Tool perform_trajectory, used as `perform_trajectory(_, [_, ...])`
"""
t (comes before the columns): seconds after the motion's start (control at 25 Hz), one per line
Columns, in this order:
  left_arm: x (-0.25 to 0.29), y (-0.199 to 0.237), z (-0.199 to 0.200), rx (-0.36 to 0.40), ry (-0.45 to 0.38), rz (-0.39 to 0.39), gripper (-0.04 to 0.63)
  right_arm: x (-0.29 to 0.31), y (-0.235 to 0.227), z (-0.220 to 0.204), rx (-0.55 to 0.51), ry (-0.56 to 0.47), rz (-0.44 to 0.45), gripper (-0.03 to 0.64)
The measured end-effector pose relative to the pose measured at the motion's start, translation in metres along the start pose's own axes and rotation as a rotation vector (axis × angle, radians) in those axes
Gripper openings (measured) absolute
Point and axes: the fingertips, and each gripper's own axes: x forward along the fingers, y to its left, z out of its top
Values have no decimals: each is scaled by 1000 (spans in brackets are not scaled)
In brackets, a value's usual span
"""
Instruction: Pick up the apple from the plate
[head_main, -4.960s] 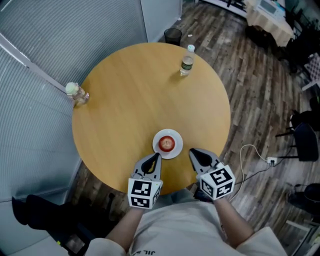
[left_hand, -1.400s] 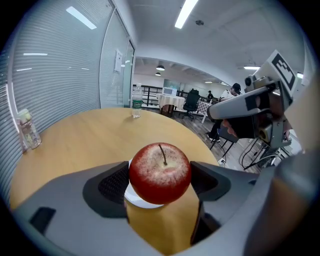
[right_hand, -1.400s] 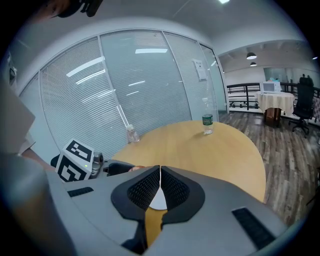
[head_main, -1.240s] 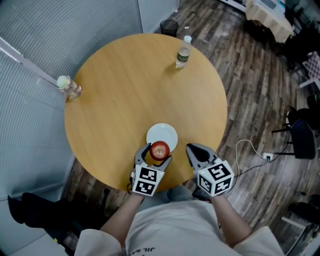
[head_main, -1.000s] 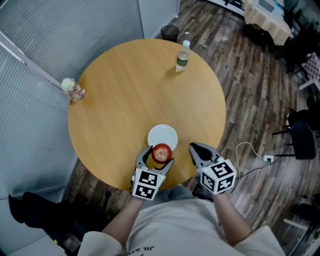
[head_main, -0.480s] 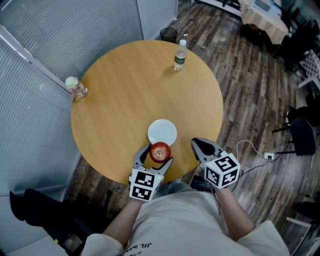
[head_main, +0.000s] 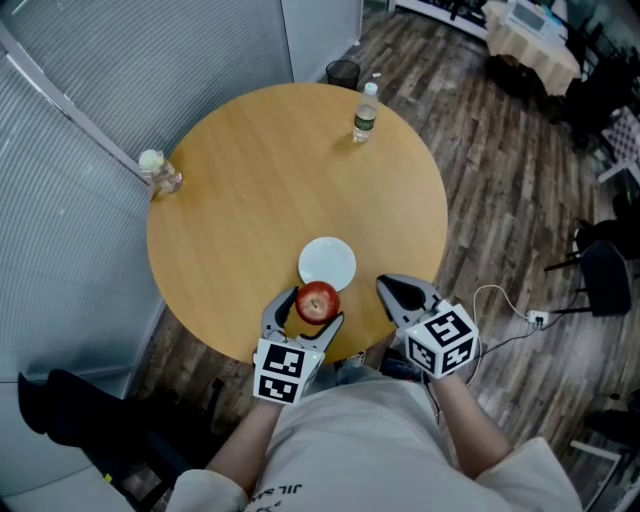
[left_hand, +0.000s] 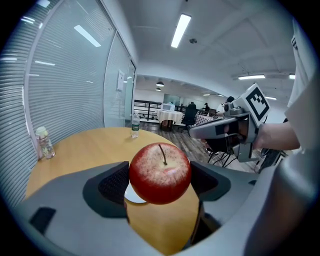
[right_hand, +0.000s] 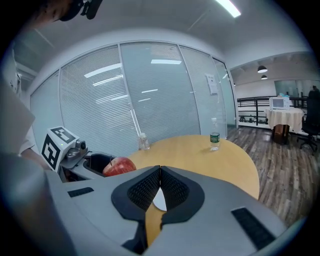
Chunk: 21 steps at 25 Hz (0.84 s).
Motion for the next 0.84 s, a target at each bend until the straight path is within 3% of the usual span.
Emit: perform_trajectory(0.84, [-4,9,1,-5,3,-4,385,5,16,2,4,-11,18,31])
